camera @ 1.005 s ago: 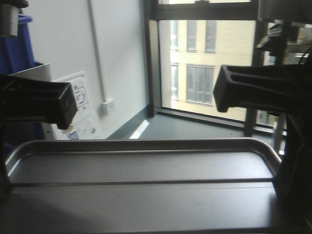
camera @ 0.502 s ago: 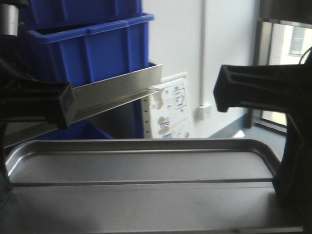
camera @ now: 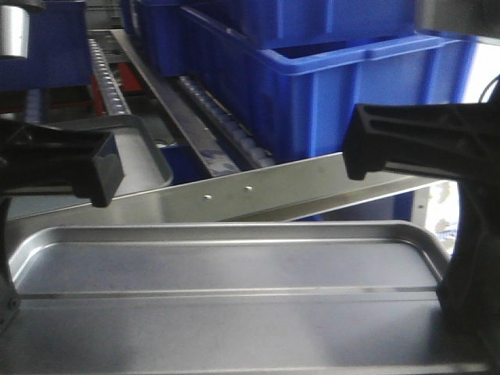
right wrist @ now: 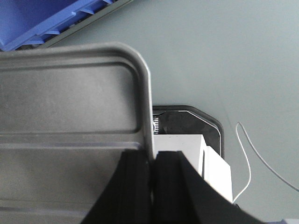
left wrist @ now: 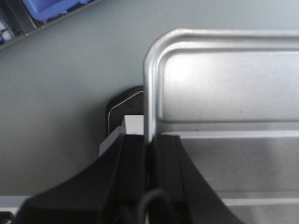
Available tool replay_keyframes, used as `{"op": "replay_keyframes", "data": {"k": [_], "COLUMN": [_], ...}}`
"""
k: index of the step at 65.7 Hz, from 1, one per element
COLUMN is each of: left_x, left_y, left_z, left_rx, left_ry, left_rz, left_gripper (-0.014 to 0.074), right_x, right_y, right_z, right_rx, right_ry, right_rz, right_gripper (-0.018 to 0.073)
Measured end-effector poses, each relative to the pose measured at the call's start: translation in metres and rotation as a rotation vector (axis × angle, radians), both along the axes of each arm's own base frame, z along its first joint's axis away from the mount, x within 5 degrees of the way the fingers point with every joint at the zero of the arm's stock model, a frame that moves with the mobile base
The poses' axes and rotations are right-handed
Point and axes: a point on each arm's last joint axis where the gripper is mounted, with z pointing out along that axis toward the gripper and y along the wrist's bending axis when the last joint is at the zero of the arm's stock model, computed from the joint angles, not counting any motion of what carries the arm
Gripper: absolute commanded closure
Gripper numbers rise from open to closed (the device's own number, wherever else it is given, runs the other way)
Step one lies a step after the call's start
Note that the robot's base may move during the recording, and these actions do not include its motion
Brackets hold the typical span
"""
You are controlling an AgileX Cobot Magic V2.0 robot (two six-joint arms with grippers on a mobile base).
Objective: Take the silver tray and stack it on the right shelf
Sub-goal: 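Hold the tray while the base drives up to the shelf with the grey tray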
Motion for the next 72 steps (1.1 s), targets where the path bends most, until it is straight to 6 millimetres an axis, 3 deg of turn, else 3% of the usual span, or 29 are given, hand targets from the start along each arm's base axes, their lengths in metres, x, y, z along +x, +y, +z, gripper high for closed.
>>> {"op": "replay_keyframes", "data": {"k": [72], "left_x": [0.0000], "left_y": [0.0000], "left_z": [0.0000], "left_rx": [0.000], "left_ry": [0.000], "left_rz": [0.000], "left_gripper": [0.0696], "right_x": [0.0000], "right_y": [0.0000], "right_z": [0.0000], "right_rx": [0.000], "right_ry": [0.000], "right_rz": [0.000], "right_gripper": [0.0487]}}
